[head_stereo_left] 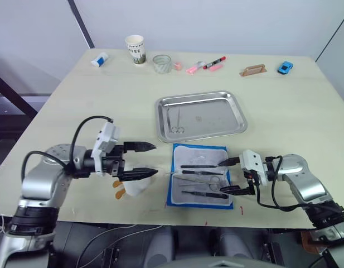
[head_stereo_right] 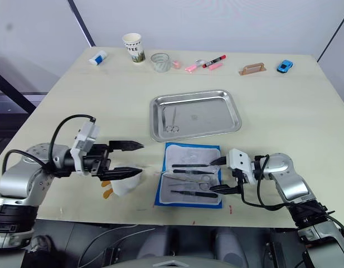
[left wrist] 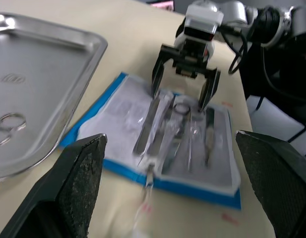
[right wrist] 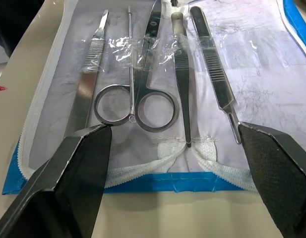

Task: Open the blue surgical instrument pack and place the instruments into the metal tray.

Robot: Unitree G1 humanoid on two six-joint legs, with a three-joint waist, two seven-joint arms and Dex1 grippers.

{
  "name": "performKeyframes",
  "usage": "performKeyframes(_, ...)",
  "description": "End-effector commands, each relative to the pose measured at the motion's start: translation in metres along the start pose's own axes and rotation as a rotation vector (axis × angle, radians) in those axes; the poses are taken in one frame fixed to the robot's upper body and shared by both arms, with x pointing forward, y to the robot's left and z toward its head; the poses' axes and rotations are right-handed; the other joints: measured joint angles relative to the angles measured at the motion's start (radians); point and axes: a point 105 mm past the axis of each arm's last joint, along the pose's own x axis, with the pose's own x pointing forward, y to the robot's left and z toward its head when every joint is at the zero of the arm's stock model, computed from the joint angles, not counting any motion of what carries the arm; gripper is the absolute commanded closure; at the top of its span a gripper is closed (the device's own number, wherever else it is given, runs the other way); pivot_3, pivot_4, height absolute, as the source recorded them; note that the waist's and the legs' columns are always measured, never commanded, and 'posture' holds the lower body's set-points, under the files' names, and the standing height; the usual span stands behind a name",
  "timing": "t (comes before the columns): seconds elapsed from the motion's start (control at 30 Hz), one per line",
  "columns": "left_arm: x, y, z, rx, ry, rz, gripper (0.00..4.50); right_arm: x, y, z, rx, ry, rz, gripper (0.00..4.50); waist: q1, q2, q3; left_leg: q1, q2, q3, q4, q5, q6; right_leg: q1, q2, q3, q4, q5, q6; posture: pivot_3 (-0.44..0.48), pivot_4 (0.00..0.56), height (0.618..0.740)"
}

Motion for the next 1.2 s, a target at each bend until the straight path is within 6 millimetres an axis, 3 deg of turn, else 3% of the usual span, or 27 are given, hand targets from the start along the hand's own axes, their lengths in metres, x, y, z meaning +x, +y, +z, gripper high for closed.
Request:
performKeyframes(0.03,-0.006,-0.001,0.004,0.052,0.028,-0.035,0.10,0.004,0.011,-0.016,0.061,0.041,0.032,0.10,0.000,0.000,0.000,0.000,0.000,0.000,0.000,0.000,0.000,0.000,0.000,0.000,0.000,0.000,0.000,0.000,0.150,0.740)
performKeyframes(0.2,0.005,0.003,0.006,0.125,0.076,-0.060,0.10,0.004,0.011,-0.016,0.067,0.040,0.025,0.10,0.000,0.000,0.000,0.000,0.000,0.000,0.000,0.000,0.000,0.000,0.000,0.000,0.000,0.000,0.000,0.000,0.150,0.740)
performKeyframes(0.33,0.030,0.014,0.001,0.280,0.146,0.039,0.10,0.004,0.011,-0.014,0.067,0.037,0.020,0.10,0.001,0.000,0.000,0.000,-0.001,0.000,0.000,0.000,0.000,0.000,0.001,0.000,0.000,0.000,0.000,0.000,0.150,0.740)
performKeyframes(0.5,0.057,0.010,-0.003,0.234,0.186,-0.003,0.10,0.005,0.011,-0.014,0.054,0.043,0.022,0.10,0.000,0.000,0.001,-0.001,-0.001,0.000,0.000,0.000,0.000,0.000,0.001,0.001,0.000,0.000,0.000,0.000,0.150,0.740)
performKeyframes(0.67,0.074,0.021,-0.001,0.265,0.202,-0.032,0.10,0.007,0.012,-0.013,0.056,0.042,0.027,0.10,0.001,0.000,0.001,-0.001,-0.001,0.000,0.001,0.000,0.000,0.000,0.002,0.000,0.000,0.000,0.000,0.000,0.150,0.740)
performKeyframes(0.73,0.079,0.022,-0.002,0.276,0.202,-0.059,0.61,0.008,0.012,-0.013,0.056,0.042,0.025,0.10,-0.003,0.000,0.001,-0.001,-0.001,0.001,0.001,0.000,0.000,0.000,0.002,0.001,0.000,0.000,0.000,0.000,0.150,0.740)
performKeyframes(0.87,0.084,0.022,-0.010,0.296,0.234,-0.106,2.28,0.009,0.013,-0.013,0.061,0.040,0.020,0.10,-0.003,0.000,0.001,-0.001,0.000,0.000,0.001,0.000,0.000,0.000,0.003,0.002,0.000,0.000,0.000,0.000,0.150,0.740)
performKeyframes(1.2,0.102,0.027,-0.022,0.336,0.247,-0.123,2.28,0.012,0.015,-0.013,0.068,0.036,0.012,0.10,-0.002,0.000,0.001,-0.001,0.000,0.000,0.001,0.000,0.000,0.000,0.003,0.002,0.000,0.000,0.000,0.000,0.150,0.740)
